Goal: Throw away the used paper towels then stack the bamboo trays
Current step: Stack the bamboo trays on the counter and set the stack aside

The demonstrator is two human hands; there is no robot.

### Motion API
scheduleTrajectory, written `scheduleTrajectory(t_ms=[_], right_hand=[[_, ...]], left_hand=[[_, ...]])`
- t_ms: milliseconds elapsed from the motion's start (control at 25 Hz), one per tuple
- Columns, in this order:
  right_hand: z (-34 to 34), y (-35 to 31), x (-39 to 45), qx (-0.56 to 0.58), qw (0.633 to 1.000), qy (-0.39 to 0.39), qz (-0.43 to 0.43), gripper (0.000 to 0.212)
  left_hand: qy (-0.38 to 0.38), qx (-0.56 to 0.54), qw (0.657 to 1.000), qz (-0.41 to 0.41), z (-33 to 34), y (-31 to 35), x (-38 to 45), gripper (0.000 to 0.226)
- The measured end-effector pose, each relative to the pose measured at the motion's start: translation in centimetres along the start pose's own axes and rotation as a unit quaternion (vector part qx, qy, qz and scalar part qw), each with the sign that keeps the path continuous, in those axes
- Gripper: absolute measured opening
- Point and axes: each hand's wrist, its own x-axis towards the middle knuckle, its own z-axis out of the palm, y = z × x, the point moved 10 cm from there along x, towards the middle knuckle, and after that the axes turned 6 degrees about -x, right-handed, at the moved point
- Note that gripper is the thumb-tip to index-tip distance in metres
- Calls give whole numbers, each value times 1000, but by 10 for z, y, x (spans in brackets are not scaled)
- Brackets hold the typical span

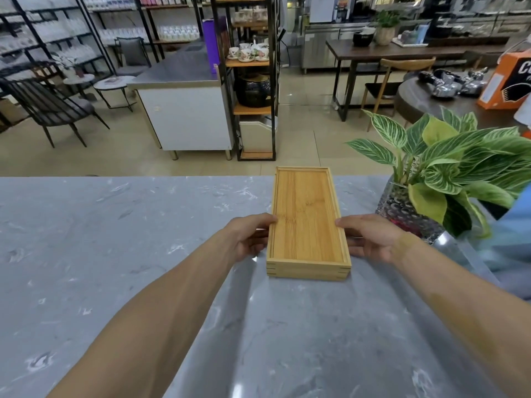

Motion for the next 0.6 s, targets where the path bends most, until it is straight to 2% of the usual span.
scheduleTrajectory(t_ms=[400,600], right_hand=[[-1,-6,-3,-90,995,37,-3,15],[0,-7,-11,-119,989,72,-42,18]], left_hand=[[4,82,996,19,4,10,-4,13],[24,94,994,46,4,11,-13,19]])
